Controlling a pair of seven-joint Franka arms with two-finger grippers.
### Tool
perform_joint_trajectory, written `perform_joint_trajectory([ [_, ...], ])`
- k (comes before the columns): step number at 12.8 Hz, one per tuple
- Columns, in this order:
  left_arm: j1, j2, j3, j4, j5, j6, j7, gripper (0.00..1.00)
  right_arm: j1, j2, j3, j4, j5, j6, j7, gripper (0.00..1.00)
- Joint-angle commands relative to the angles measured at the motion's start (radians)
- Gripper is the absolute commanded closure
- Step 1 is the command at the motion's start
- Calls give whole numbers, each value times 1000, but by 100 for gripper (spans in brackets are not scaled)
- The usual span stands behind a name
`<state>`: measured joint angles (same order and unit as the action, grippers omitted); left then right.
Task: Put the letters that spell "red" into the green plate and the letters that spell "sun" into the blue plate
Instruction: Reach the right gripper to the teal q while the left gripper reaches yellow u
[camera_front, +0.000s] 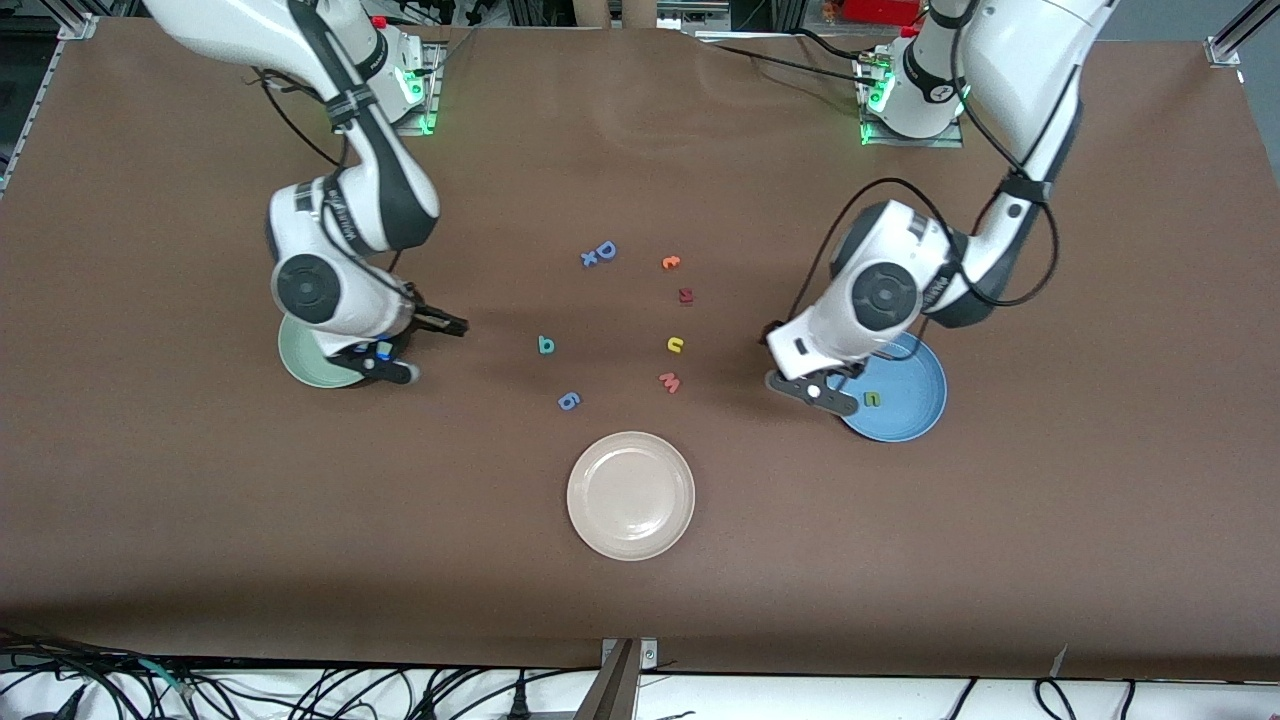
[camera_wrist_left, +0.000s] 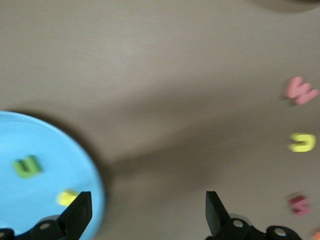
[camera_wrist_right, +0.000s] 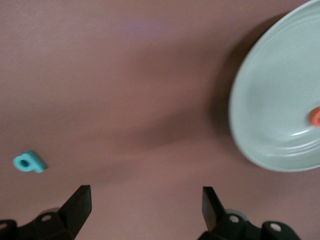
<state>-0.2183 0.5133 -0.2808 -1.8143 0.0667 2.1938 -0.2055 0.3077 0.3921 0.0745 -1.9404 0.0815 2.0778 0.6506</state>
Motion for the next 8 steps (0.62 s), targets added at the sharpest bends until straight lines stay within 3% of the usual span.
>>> perform_joint_trajectory([
  [1,-90,59,8,79,25,-9,-110,0,74,82,1,67,14,59,159,2],
  [4,-142,112,8,130,18,30,-175,0,148,160,1,67,14,223,279,2],
  [8,-165,188,6,130,8,209,-193,0,174,205,10,70,14,324,287,3],
])
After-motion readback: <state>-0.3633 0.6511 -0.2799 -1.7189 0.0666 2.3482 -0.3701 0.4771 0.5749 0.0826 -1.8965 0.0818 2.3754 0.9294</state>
